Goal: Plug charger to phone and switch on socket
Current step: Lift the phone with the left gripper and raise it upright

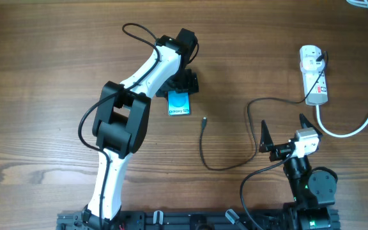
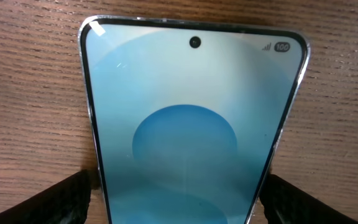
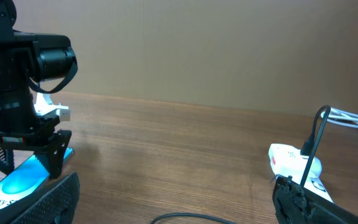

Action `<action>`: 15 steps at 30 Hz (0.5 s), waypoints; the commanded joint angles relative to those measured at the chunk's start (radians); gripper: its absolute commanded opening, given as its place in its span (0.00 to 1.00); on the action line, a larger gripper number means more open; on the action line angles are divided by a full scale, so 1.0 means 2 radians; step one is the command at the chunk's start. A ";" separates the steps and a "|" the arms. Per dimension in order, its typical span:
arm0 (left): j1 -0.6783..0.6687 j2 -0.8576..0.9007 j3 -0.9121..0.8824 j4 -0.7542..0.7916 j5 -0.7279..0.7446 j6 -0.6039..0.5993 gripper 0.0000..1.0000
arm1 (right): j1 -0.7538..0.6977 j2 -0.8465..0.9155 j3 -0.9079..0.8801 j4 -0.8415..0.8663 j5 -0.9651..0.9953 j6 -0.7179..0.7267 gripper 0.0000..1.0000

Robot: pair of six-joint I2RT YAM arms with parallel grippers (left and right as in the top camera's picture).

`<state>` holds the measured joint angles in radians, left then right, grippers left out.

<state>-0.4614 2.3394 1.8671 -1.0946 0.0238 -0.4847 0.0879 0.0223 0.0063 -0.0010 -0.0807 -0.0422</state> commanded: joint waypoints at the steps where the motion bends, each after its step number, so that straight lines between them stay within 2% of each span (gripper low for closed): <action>1: -0.004 0.007 -0.009 0.002 0.006 -0.005 0.85 | -0.003 -0.001 -0.001 0.001 0.006 0.008 1.00; 3: -0.004 0.007 -0.009 0.001 0.006 -0.005 0.80 | -0.003 -0.001 -0.001 0.001 0.006 0.008 1.00; 15: -0.003 0.003 -0.001 -0.014 0.015 -0.009 0.71 | -0.003 -0.001 -0.001 0.001 0.006 0.008 1.00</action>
<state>-0.4629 2.3394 1.8671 -1.1030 0.0280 -0.4889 0.0879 0.0223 0.0063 -0.0010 -0.0807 -0.0425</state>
